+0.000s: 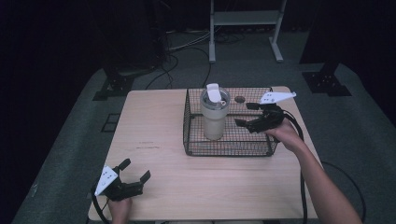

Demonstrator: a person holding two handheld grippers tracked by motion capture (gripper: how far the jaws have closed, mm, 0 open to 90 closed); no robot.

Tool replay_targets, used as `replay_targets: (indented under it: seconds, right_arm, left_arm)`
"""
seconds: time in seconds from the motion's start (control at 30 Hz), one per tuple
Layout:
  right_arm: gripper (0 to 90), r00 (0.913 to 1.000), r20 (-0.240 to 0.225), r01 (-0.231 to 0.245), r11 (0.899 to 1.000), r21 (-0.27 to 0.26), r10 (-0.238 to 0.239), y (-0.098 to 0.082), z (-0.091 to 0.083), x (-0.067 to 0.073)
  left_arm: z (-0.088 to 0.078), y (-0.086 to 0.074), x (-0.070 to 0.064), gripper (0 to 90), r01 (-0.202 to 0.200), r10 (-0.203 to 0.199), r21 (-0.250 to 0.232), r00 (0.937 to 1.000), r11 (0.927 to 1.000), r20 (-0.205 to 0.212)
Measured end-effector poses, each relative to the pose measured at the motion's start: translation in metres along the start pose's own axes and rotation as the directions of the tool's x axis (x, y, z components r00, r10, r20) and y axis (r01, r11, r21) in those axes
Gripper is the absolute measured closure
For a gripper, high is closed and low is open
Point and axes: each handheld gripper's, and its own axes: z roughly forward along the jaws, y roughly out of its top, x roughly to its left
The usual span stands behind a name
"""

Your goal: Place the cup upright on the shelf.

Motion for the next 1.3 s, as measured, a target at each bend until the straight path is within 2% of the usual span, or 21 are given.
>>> replay_targets:
  seconds: [0.23, 0.53, 1.0, 1.3]
  right_arm:
    - [12.9, 0.9998, -0.010, -0.015, 1.000, -0.007, 0.015, -0.015, -0.010, 0.001]
    - [12.9, 0.9998, -0.008, -0.018, 1.000, -0.002, 0.018, -0.025, -0.019, 0.004]
    - [12.9, 0.9997, -0.022, 0.007, 1.000, 0.001, -0.007, -0.040, -0.036, 0.016]
    - [12.9, 0.9992, -0.038, 0.012, 1.000, -0.021, -0.013, -0.049, -0.048, 0.025]
  left_arm:
    - [0.000, 0.000, 0.000, 0.0, -0.006, 0.006, 0.006, 1.0000, 1.0000, -0.002]
    - [0.001, 0.000, -0.001, 0.0, -0.010, 0.010, 0.008, 0.9999, 0.9999, -0.003]
    - [0.001, 0.000, -0.001, 0.0, -0.011, 0.012, 0.010, 0.9999, 0.9999, -0.006]
    - [0.002, 0.000, -0.002, 0.0, -0.015, 0.015, 0.012, 0.9999, 0.9998, -0.007]
